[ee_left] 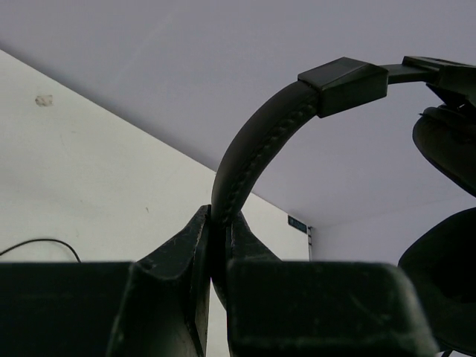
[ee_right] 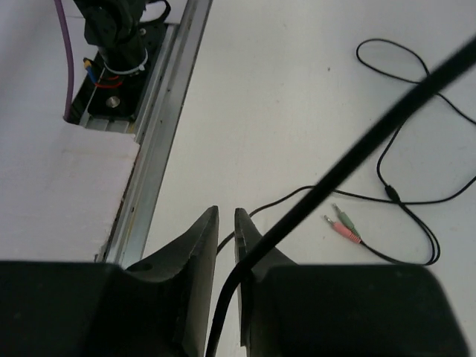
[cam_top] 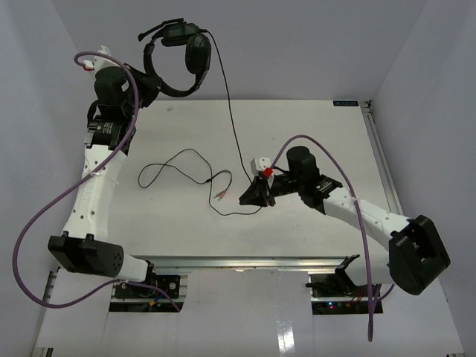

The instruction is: Wrap the headphones

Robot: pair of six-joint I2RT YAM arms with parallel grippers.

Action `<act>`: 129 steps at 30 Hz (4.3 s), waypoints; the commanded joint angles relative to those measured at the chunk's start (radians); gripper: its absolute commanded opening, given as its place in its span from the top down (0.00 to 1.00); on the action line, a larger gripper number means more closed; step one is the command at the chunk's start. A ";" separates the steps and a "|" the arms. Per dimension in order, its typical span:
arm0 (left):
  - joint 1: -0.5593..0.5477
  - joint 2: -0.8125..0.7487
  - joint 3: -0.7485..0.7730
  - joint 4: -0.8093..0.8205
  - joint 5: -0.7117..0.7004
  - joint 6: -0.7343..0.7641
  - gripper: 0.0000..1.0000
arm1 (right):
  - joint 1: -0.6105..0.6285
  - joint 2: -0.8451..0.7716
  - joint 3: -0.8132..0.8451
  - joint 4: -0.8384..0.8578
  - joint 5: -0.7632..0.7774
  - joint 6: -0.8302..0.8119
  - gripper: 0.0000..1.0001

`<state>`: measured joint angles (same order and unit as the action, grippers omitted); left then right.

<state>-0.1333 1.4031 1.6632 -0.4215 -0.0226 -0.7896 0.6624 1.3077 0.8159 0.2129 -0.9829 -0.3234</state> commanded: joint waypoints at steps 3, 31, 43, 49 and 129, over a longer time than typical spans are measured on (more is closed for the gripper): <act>0.000 0.114 0.053 0.063 -0.174 0.041 1.00 | 0.067 -0.029 0.148 -0.443 0.390 -0.294 0.92; -0.366 0.066 -0.436 0.210 0.078 0.786 1.00 | 0.009 0.023 0.474 -0.248 1.183 -0.833 0.92; -0.399 -0.131 -0.546 0.201 0.128 0.913 1.00 | -0.051 0.143 0.618 -0.231 1.062 -0.700 0.92; -0.429 -0.186 -0.578 0.179 0.157 0.927 1.00 | -0.083 0.209 0.694 -0.240 1.021 -0.621 0.92; -0.244 -0.079 0.171 0.116 -0.197 0.316 1.00 | -0.158 0.041 0.051 0.550 -0.203 0.628 0.92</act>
<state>-0.3858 1.4016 1.8214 -0.3276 -0.2278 -0.4508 0.5284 1.3750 0.8711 0.7675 -1.2060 0.3455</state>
